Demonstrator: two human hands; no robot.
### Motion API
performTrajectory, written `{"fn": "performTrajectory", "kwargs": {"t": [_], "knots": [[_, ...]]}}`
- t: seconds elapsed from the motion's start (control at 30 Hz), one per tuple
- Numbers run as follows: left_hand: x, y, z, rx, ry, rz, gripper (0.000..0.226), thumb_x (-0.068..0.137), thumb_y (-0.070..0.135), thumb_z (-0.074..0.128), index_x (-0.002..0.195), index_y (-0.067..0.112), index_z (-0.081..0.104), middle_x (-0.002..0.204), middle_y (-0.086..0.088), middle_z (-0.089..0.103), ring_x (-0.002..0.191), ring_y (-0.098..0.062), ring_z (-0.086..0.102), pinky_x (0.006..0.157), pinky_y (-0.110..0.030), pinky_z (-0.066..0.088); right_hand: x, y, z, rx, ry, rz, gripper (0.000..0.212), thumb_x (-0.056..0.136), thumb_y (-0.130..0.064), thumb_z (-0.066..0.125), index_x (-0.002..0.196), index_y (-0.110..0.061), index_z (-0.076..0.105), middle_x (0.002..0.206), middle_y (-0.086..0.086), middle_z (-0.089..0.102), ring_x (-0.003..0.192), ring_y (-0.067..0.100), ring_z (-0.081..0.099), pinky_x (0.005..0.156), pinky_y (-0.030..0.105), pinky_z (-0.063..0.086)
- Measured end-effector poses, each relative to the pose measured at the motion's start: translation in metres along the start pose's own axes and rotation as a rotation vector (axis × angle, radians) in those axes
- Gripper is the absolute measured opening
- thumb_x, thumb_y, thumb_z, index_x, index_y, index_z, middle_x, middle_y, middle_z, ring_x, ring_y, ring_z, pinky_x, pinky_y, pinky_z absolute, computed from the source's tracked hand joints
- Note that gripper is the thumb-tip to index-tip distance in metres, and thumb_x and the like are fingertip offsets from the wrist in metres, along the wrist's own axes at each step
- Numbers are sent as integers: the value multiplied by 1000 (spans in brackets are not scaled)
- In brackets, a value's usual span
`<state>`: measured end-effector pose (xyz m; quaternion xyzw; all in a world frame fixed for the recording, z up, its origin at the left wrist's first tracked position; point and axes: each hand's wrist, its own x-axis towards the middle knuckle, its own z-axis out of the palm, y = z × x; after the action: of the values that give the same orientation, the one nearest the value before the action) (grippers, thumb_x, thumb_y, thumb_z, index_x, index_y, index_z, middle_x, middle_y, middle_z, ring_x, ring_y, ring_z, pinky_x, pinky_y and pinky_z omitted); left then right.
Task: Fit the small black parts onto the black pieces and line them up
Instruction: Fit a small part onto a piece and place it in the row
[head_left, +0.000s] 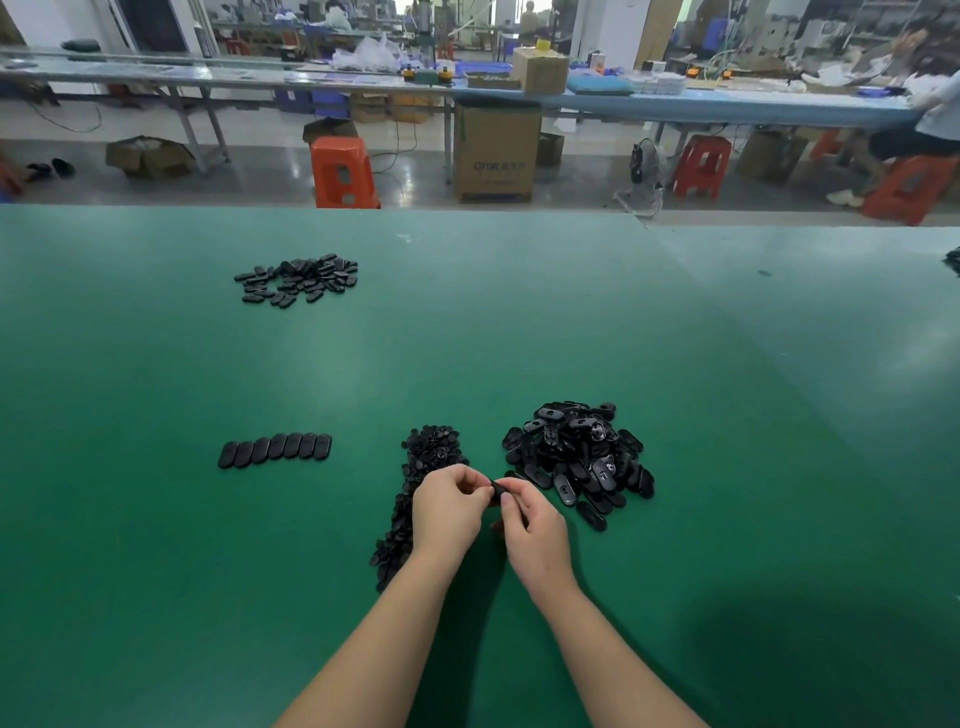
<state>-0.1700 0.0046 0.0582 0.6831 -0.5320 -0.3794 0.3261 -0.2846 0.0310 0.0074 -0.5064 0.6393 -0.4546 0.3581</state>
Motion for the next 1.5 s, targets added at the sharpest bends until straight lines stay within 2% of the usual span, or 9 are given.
{"fn": "performTrajectory", "kwargs": {"t": [0.13, 0.2, 0.33, 0.47, 0.7, 0.83, 1.0, 1.3, 1.5], "knots": [[1, 0, -1, 6, 20, 16, 14, 82, 21, 79, 90, 24, 68, 89, 7, 68, 84, -12, 63, 73, -28, 49, 1, 0, -1, 17, 0, 14, 24, 102, -13, 53, 107, -32, 67, 98, -10, 74, 87, 13, 70, 85, 38, 58], [3, 0, -3, -12, -43, 7, 16, 82, 20, 79, 95, 24, 70, 88, 6, 71, 77, -14, 65, 72, -31, 54, 2, 0, -2, 19, 0, 20, 24, 103, -12, 52, 104, -30, 67, 89, -10, 72, 80, 11, 66, 82, 38, 57], [5, -3, -5, 7, -104, 27, 9, 79, 23, 82, 77, 25, 73, 70, 8, 71, 44, -2, 54, 49, -23, 48, 1, 0, -2, 18, -2, 21, 21, 102, -12, 53, 100, -28, 67, 80, -10, 68, 72, 8, 60, 75, 36, 54], [5, -5, -4, -42, -106, 22, 10, 79, 22, 82, 75, 24, 74, 66, 5, 71, 36, -9, 49, 41, -22, 44, 1, 0, -2, 15, -13, 10, 14, 102, -13, 55, 102, -24, 65, 89, -4, 73, 78, 10, 66, 75, 37, 55], [4, -9, -5, -51, -138, 18, 9, 88, 18, 74, 82, 24, 75, 53, 10, 64, 36, -12, 53, 40, -21, 44, 1, 0, -1, -58, 4, -8, 20, 102, -18, 54, 96, -36, 58, 86, -9, 71, 81, 4, 65, 73, 28, 52], [3, -6, -3, -26, -121, 27, 9, 88, 18, 72, 80, 23, 73, 69, 6, 69, 35, -12, 54, 39, -20, 43, 1, 1, -1, -53, 6, -3, 16, 103, -18, 53, 98, -32, 61, 84, -10, 70, 78, 5, 64, 70, 29, 51], [2, -7, -2, -5, -113, 34, 9, 87, 18, 71, 79, 21, 72, 72, 4, 70, 36, -13, 55, 40, -22, 46, 1, 0, -1, -53, 10, -14, 17, 103, -17, 53, 99, -32, 62, 85, -11, 70, 80, 3, 64, 69, 23, 50], [-1, -5, -2, 33, -96, 63, 6, 88, 18, 70, 82, 16, 71, 75, 3, 70, 36, -13, 56, 43, -24, 49, 1, -1, -2, -58, 9, -21, 27, 102, -17, 54, 94, -42, 60, 90, -13, 72, 84, 2, 66, 76, 27, 54], [-5, -2, 3, 26, -74, 54, 6, 88, 17, 68, 82, 15, 69, 76, 2, 69, 48, -20, 66, 55, -36, 59, 1, -1, -3, -12, 20, -1, 26, 101, -17, 57, 93, -41, 63, 90, -16, 73, 87, 3, 68, 83, 33, 57]]}}
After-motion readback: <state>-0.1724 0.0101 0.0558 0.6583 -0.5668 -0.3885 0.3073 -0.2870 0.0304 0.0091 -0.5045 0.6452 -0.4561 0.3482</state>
